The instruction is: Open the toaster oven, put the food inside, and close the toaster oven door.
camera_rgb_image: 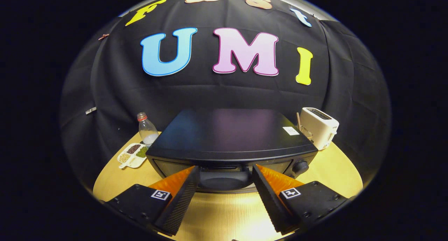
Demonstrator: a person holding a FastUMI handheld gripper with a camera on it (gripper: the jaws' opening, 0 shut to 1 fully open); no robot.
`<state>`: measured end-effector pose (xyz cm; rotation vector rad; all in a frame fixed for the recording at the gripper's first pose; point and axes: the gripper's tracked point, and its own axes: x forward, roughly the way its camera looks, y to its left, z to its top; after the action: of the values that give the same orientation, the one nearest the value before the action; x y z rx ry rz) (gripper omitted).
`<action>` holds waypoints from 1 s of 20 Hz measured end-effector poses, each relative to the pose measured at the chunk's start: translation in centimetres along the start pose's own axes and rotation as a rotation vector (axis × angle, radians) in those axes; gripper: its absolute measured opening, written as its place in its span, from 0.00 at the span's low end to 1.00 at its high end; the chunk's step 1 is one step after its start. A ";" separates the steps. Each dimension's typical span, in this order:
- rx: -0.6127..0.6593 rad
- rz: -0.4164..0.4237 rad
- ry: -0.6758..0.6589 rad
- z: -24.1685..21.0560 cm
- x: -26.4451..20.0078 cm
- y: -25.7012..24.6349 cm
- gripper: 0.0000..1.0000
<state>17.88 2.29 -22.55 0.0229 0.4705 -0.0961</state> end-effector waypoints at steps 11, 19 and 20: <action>0.003 0.001 0.073 -0.8 -0.6 -0.2 0.98; -0.035 0.008 0.161 -7.7 -5.7 -0.6 0.98; -0.027 0.023 0.193 -9.3 -6.2 -0.4 0.98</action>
<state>8.17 2.81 -27.99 0.0115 0.6637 -0.0649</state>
